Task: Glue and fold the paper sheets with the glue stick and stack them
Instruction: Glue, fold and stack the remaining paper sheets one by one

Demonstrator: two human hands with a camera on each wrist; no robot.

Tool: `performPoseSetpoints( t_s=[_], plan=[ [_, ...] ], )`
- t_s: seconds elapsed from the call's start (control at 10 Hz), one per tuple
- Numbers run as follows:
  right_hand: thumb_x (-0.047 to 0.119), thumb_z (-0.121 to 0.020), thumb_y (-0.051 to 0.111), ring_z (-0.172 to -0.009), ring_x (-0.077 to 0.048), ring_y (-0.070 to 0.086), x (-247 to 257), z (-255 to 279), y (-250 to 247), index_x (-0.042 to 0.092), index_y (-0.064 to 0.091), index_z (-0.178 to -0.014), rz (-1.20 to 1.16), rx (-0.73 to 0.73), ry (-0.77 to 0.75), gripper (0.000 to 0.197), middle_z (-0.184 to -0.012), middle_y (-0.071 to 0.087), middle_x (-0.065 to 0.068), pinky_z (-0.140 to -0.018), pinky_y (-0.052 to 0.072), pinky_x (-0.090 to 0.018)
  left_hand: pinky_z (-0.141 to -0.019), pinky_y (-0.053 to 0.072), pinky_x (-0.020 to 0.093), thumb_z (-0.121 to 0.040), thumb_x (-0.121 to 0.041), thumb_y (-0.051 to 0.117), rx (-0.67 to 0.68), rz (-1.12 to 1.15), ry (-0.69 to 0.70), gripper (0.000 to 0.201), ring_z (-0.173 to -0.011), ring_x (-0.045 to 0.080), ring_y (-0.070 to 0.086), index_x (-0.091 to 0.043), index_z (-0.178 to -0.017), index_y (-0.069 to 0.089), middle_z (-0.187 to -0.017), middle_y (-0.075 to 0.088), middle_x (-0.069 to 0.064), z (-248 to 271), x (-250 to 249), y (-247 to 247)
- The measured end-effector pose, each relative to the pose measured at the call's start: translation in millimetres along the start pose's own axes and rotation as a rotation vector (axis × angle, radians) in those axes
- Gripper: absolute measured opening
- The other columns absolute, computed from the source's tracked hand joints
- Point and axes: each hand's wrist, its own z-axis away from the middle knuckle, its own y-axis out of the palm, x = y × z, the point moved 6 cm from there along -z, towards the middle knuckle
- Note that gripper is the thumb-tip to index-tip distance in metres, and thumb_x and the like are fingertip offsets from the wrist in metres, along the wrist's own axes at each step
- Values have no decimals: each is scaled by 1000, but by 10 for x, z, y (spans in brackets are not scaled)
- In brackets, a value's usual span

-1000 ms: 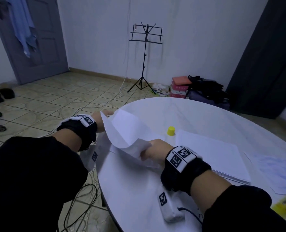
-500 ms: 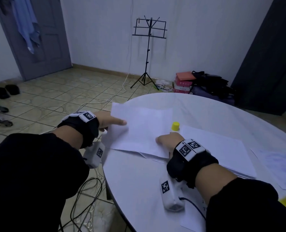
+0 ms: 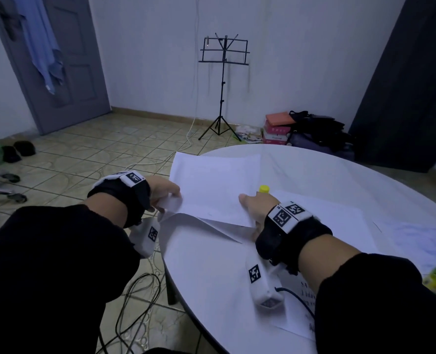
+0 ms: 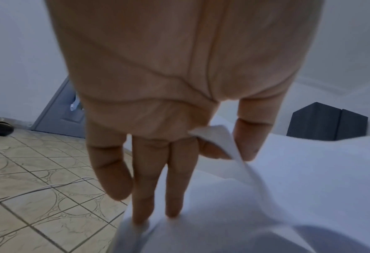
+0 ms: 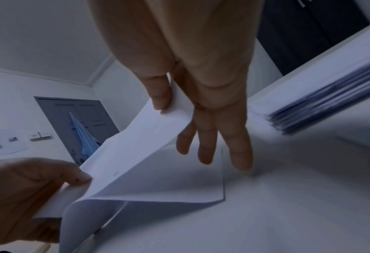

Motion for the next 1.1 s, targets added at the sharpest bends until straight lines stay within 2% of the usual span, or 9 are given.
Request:
performPoseSetpoints(
  t_s=[0.1, 0.2, 0.4, 0.5, 0.6, 0.8, 0.9, 1.0, 1.1],
  plan=[
    [3, -93, 53, -125, -32, 43, -51, 10, -19, 2, 30, -136, 23, 48, -87, 49, -134, 41, -22, -92, 42, -33, -54, 36, 24, -89, -18, 58, -32, -69, 36, 20, -59, 23, 49, -9, -72, 52, -73, 52, 8, 128, -18, 20],
    [17, -93, 55, -116, -31, 52, -156, 56, 29, 10, 47, -113, -152, 87, 34, 22, -123, 49, -16, -92, 48, -33, -67, 39, 28, -90, -33, 58, -78, -323, 121, 23, -84, 26, 53, -10, -87, 61, -89, 52, 6, 276, -46, 23],
    [13, -89, 63, -74, -29, 62, -295, 83, 287, 6, 52, -86, -313, 228, 7, 13, -90, 59, -11, -73, 55, -40, -63, 54, 35, -86, -17, 67, -29, 90, 101, 16, -63, 27, 58, -4, -84, 59, -83, 59, 16, 227, 81, 209],
    [14, -87, 63, -94, -26, 58, -393, -5, 302, 18, 47, -74, -415, 176, 70, 21, -97, 54, -7, -82, 55, -36, -48, 51, 30, -90, -9, 59, -14, 256, 46, 17, -50, 27, 57, 3, -100, 53, -74, 55, 18, 254, 94, 322],
    [23, -89, 62, -87, -24, 49, -341, 101, 239, 17, 33, -64, -179, 182, 45, 38, -73, 42, 0, -71, 43, -22, -56, 47, 31, -91, -10, 46, 17, 306, 34, 18, -52, 28, 58, 2, -104, 46, -62, 52, 16, 252, 61, 342],
    [20, -93, 52, -95, -29, 55, -336, 107, 133, 18, 42, -80, -326, 116, -11, 17, -113, 46, -8, -86, 54, -43, -63, 40, 28, -91, -16, 38, 101, 418, 12, 17, -64, 31, 62, -10, -107, 37, -64, 42, 9, 273, 75, 318],
    [24, -97, 50, -71, -29, 68, -342, 235, -7, 13, 42, -110, -445, 132, 3, 19, -113, 54, -12, -62, 59, -43, -56, 43, 26, -91, -14, 49, 46, 412, 66, 12, -59, 27, 62, -7, -101, 47, -78, 50, 10, 319, 23, 284],
    [25, -96, 54, -40, -14, 58, -456, 319, -315, 6, 45, -125, -424, 71, -58, 35, -87, 63, -11, -36, 40, -18, -53, 47, 24, -85, -13, 67, -54, 312, 231, 14, -73, 21, 59, -8, -84, 54, -90, 56, 12, 461, -154, 238],
    [8, -94, 57, -49, -12, 52, -829, 452, -636, 10, 52, -103, -413, 50, -26, 11, -74, 57, -6, -39, 33, -18, -66, 54, 27, -77, -18, 77, -98, 181, 374, 28, -80, 21, 60, -10, -95, 56, -95, 58, 9, 770, -361, 383]
  ],
)
